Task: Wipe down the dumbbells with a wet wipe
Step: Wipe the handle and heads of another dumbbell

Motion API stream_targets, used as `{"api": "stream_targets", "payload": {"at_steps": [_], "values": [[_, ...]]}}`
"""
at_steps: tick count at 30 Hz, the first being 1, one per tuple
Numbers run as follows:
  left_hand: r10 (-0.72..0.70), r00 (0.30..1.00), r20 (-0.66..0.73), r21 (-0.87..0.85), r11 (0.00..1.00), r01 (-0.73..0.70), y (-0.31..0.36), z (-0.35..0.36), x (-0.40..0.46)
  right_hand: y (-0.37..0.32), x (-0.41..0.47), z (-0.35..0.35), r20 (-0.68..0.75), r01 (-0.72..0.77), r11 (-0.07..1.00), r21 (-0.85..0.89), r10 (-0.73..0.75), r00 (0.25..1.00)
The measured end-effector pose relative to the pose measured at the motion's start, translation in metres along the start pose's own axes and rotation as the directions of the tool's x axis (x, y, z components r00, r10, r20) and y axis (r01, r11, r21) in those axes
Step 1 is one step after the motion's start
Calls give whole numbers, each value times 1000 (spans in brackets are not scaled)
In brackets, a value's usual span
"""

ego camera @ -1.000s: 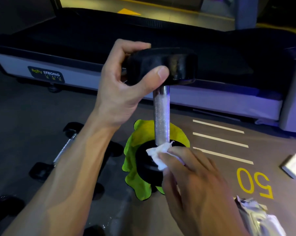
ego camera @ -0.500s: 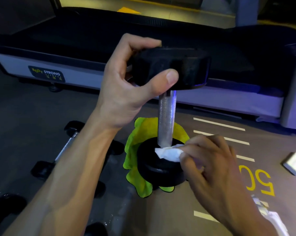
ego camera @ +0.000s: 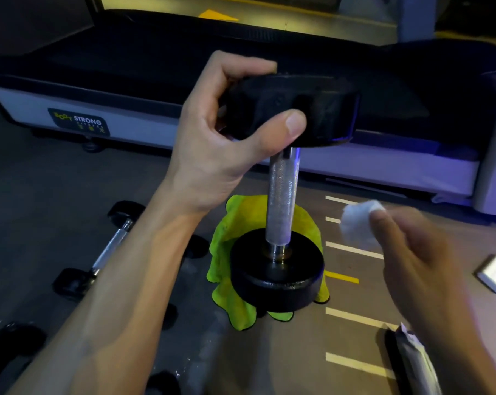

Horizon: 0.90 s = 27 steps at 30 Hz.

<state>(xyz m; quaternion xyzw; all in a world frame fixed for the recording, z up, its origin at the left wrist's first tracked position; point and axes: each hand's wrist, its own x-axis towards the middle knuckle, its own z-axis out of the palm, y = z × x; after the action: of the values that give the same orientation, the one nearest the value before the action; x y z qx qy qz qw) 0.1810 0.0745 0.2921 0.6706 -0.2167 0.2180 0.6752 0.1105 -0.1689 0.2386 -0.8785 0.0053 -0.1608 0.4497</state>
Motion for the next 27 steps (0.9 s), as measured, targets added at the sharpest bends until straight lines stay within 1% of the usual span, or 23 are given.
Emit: {"api": "stream_targets", "payload": {"at_steps": [1, 2, 3, 4, 6, 7, 9, 10, 11, 12, 13, 14, 15, 17, 18, 20, 21, 22, 25, 27], "values": [[2, 1000, 1, 0, 1000, -2, 0, 1, 0, 2, 3, 1, 1, -19, 999, -29, 19, 1000], [4, 1000, 0, -1, 1000, -4, -1, 2, 1, 1, 5, 7, 33, -19, 999, -40, 20, 999], [7, 1000, -2, -3, 1000, -7, -1, 3, 1, -3, 4, 15, 96, -18, 1000, -19, 20, 995], [8, 1000, -1, -7, 1000, -8, -1, 4, 1, -8, 2, 25, 195, -27, 1000, 8, 25, 980], [9, 1000, 1, -9, 1000, -9, -1, 5, 0, -22, 2, 39, 431, -51, 999, 11, 42, 902], [9, 1000, 3, -7, 1000, -9, -1, 5, 0, -31, 6, 42, 504, -95, 995, 10, 77, 860], [13, 1000, 7, 0, 1000, -13, 0, 4, 0, -44, 19, 46, 539, -270, 957, 109, 172, 825], [15, 1000, 10, 4, 1000, -15, 0, 3, 0, -47, 22, 44, 572, -366, 909, 201, 194, 797], [17, 1000, 14, 8, 1000, -17, 0, 4, 0, -48, 25, 43, 599, -479, 824, 304, 225, 768], [16, 1000, 17, 12, 1000, -17, 0, 4, 0, -49, 29, 48, 627, -570, 717, 402, 238, 741], [16, 1000, 16, 13, 1000, -16, 0, 3, 0, -51, 31, 51, 649, -621, 634, 460, 238, 723], [16, 1000, 16, 9, 1000, -16, -1, 3, 0, -53, 30, 52, 660, -628, 609, 484, 217, 719], [17, 1000, 16, 5, 1000, -17, -1, 2, 0, -52, 27, 51, 640, -584, 646, 491, 187, 745], [17, 1000, 14, 4, 1000, -17, -2, 1, -1, -52, 17, 46, 546, -449, 773, 449, 161, 822], [14, 1000, 13, 3, 1000, -14, -2, 1, -1, -52, 9, 38, 514, -380, 807, 452, 112, 850], [1, 1000, 6, 4, 1000, -1, -2, 2, -1, -45, -3, 23, 502, -271, 821, 502, -21, 865], [-5, 1000, 4, 8, 1000, 5, -2, 3, 0, -40, -5, 16, 489, -241, 825, 512, -49, 871], [-9, 1000, 3, 13, 1000, 9, -2, 3, 1, -33, -4, 12, 454, -215, 841, 496, -41, 890], [-5, 1000, 1, 28, 1000, 5, -3, 2, 2, -19, 7, 5, 323, -130, 935, 329, 18, 946], [6, 1000, -2, 42, 999, -6, -4, 2, 2, -18, 17, 7, 261, -48, 982, 184, -2, 965]]}}
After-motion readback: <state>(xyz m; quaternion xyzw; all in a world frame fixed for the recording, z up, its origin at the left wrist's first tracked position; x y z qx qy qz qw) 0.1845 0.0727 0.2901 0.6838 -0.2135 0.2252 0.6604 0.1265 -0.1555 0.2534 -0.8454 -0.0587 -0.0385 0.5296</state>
